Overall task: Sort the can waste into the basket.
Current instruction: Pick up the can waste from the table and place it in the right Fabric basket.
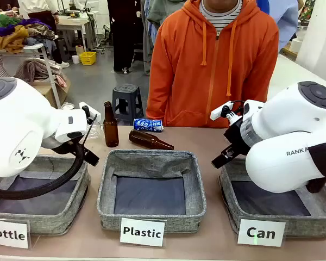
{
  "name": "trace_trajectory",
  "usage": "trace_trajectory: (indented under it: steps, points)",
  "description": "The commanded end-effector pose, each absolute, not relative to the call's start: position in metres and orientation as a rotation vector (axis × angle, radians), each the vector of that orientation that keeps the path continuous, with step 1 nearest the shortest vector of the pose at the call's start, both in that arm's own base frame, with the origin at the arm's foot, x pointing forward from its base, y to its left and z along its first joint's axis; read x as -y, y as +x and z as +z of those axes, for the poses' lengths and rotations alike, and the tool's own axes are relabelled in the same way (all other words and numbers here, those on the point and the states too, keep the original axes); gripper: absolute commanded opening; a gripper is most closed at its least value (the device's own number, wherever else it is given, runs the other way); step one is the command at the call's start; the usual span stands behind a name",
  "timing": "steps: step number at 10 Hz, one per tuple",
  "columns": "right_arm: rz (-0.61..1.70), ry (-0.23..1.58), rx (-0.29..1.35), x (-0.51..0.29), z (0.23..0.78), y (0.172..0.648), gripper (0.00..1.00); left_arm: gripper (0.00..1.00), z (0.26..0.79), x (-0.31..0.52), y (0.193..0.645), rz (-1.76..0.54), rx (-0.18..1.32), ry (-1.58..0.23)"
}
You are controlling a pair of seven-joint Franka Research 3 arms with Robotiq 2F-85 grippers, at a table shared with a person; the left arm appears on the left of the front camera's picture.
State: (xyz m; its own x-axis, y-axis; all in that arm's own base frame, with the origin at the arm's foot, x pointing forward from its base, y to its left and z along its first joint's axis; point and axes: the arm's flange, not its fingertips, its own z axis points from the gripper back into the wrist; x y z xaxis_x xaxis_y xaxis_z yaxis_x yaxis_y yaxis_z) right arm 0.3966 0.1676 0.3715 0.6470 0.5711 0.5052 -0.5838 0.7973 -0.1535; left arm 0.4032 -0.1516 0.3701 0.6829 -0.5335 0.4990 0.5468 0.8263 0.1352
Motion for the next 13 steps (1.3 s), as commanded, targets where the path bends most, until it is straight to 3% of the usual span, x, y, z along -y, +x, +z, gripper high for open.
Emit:
trace_trajectory:
  steps: [1,13]
  points:
    - [0.657,0.024,0.566,-0.1676,0.3715,0.3965,1.0,1.0,0.3701,0.1516,0.4032,-0.606,0.552,-0.025]
    - [0.657,0.024,0.566,-0.1676,0.3715,0.3965,1.0,1.0,0.3701,0.1516,0.4032,-0.606,0.552,-0.025]
